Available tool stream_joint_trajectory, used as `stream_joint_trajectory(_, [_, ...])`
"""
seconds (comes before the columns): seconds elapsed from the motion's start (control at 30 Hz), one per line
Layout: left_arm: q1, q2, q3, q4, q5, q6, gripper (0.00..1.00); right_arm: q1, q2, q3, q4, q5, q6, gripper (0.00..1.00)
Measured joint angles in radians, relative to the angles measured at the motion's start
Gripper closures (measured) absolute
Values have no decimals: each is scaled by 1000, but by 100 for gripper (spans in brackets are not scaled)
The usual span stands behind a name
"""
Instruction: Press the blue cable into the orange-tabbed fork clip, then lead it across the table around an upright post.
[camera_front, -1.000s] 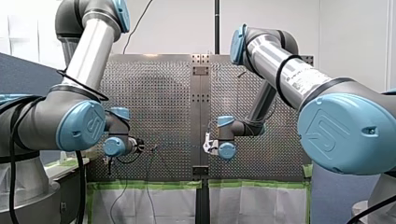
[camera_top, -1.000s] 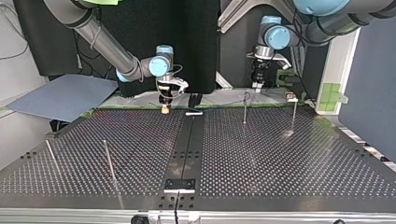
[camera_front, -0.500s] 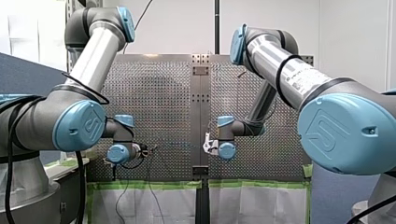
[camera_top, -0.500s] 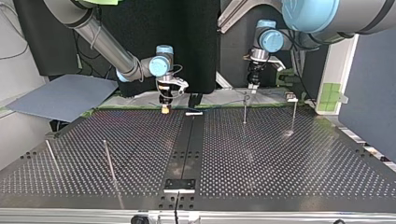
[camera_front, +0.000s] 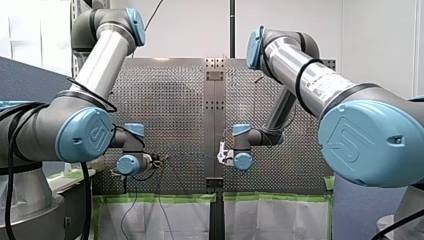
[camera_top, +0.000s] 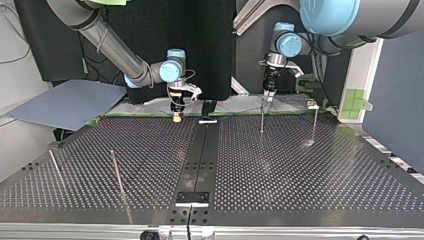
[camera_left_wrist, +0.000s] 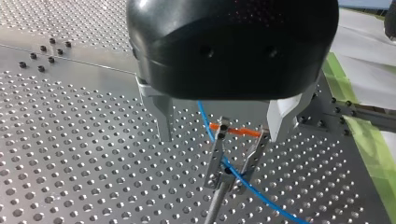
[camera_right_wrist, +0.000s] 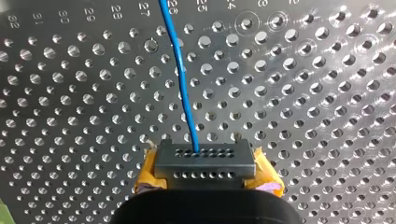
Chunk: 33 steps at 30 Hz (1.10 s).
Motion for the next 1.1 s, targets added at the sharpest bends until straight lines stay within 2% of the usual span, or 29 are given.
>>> stream_joint_trajectory(0.3, [-4,-51,10,1,-5,7,0,-2,0,-1,4,-2,0,100])
stream_joint_trajectory(0.5, [-6,-54,18,19,-24,11,0,-2,0,-1,7,-2,0,100])
stream_joint_trajectory(0.77, [-6,-54,19,30,-25,10,0,-2,0,-1,7,-2,0,100])
stream_joint_trajectory(1.1, [-20,-54,26,-4,-13,42,0,-1,0,-1,7,-2,0,100])
